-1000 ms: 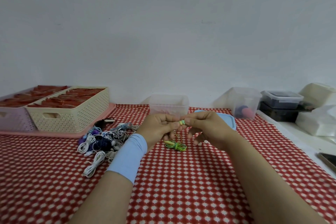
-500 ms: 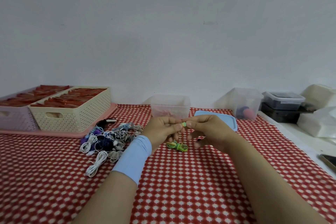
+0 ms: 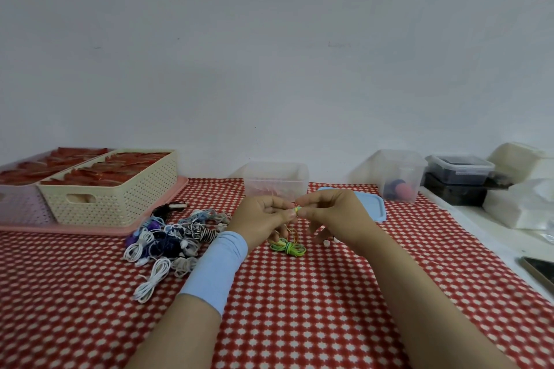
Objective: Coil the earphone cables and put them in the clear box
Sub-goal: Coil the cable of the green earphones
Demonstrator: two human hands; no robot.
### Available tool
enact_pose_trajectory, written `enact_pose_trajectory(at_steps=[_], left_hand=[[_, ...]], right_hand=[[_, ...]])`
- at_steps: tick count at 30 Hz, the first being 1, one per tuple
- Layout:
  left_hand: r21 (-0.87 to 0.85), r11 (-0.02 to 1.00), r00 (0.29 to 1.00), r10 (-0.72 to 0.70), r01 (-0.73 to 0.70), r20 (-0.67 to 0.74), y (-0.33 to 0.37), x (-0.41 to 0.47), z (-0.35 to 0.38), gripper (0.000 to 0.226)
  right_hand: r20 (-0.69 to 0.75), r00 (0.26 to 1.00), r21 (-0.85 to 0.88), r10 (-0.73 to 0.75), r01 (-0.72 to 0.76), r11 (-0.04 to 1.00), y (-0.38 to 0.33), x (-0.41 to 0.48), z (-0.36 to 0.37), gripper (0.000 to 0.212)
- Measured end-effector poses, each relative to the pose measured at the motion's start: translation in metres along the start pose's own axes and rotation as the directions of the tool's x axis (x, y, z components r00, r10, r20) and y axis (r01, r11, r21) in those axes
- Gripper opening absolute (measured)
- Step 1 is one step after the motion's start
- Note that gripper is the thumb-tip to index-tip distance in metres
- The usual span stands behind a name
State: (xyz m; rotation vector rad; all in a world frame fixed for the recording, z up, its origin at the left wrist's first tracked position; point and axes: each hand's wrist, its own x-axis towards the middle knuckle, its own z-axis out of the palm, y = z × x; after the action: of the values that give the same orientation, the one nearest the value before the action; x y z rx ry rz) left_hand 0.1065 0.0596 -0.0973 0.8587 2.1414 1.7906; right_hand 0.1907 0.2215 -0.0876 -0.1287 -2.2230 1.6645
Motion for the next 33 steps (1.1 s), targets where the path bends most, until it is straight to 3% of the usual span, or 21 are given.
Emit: enact_pose_trajectory(at_steps=[6,11,16,21,26,30,33], left_hand=[[0.064,0.998,1.000,0.008,-0.007,-0.018,0.0008,-0.0007,-0.0007,0.008],[0.068,0.997,1.000,0.025,-0.025,-0.002,0.0016,-0.0009,-0.0007,0.011],[0.059,0.998,1.000,0.010,-0.009,-0.011,-0.0010,-0.0003,-0.0003,0.013],[-0.059,0.998,1.000,0.011,-0.010,0.012,-0.0011,-0.0011,-0.0027,0.017],[-0.097,0.995,0.996,0.023,-0.015,0.082,0.0016,-0.0029,-0.0033,0.014],[-0.131,0.991,0.993,0.035,-0.021,0.109,0.0028,-0.0032,-0.0013,0.014],[-0.184,0.983,0.995,0.028,-0.009,0.099,0.0043,-0.0030,-0.0007,0.014]], right_hand=[[0.022,0.999,-0.103,-0.033,0.035,0.994,0.0020,0.0005,-0.0005,0.010],[-0.040,0.997,-0.081,-0.066,0.063,0.995,0.0025,0.0002,0.0025,0.009],[-0.002,0.999,-0.051,-0.045,0.045,0.998,0.0020,-0.0013,0.0061,0.010],[0.075,0.993,0.177,0.089,-0.102,0.979,-0.0017,-0.0019,0.0006,0.019],[0.169,0.975,0.256,0.145,-0.185,0.949,0.0035,-0.0003,-0.0022,0.023],[0.191,0.966,0.306,0.175,-0.228,0.924,0.0030,0.0005,-0.0025,0.039],[0.195,0.966,0.324,0.170,-0.227,0.918,0.0020,0.0012,-0.0032,0.029]])
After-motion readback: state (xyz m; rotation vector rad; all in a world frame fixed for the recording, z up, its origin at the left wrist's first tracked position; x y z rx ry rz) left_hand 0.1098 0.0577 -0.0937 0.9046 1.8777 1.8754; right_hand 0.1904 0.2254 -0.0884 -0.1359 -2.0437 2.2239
